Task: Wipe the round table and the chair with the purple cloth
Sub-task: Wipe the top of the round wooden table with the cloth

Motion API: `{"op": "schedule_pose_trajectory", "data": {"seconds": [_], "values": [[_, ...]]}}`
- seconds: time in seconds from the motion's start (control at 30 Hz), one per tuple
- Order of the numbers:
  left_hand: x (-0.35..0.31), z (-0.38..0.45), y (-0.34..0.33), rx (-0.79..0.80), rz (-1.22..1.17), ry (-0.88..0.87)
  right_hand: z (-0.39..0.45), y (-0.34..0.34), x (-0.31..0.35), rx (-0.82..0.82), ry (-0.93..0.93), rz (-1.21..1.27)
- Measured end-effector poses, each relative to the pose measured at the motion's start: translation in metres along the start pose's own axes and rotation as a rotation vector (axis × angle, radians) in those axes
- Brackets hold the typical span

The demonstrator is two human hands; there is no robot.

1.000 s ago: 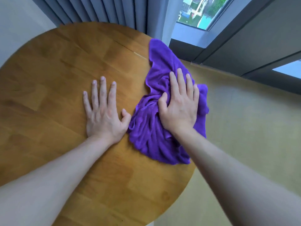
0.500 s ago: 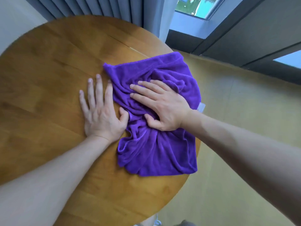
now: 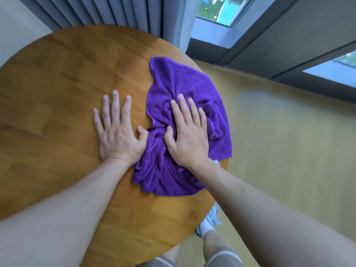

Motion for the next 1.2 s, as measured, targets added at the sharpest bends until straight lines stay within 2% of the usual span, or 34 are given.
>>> {"op": "schedule_pose_trajectory", "data": {"seconds": [0.17, 0.37, 0.43, 0.53, 0.7, 0.77, 0.87, 0.93, 1.07, 1.13, 1.2], "values": [[0.001, 0.001, 0.000, 0.003, -0.015, 0.010, -0.012, -0.001, -0.009, 0.036, 0.126, -0.006], [0.001, 0.001, 0.002, 0.006, -0.021, 0.007, 0.025, 0.008, -0.034, 0.167, 0.517, -0.121], [0.001, 0.001, 0.002, -0.001, -0.028, 0.011, 0.042, 0.012, -0.043, 0.181, 0.539, -0.116], [0.003, 0.001, 0.001, -0.015, -0.043, 0.011, 0.053, 0.017, -0.048, 0.075, 0.371, -0.074], [0.003, 0.001, -0.002, -0.020, -0.043, 0.009, 0.010, 0.004, -0.028, -0.135, -0.220, 0.018], [0.002, 0.000, -0.003, -0.025, -0.047, 0.002, -0.033, -0.005, -0.008, -0.126, -0.276, 0.016], [0.003, -0.004, -0.004, -0.041, -0.055, 0.000, -0.090, -0.019, 0.011, 0.014, -0.099, -0.038], [0.003, -0.003, -0.005, -0.048, -0.069, 0.001, -0.098, -0.019, 0.001, 0.113, 0.143, -0.078], [0.003, 0.002, -0.006, -0.043, -0.085, 0.002, -0.058, -0.001, -0.043, 0.300, 0.681, -0.138], [0.004, 0.001, -0.006, -0.043, -0.085, 0.002, -0.035, 0.006, -0.059, 0.331, 0.771, -0.155], [0.004, 0.001, -0.006, -0.039, -0.094, -0.002, -0.024, 0.005, -0.065, 0.277, 0.686, -0.163]]}}
Point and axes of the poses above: each hand's wrist, its own z-axis towards the middle knuckle, its own y-axis out of the back of the hand, x = y × z, the point moved 5 cm from there along z, towards the middle knuckle, and after that the axes turned 12 degrees about y, right-handed, at the moved point
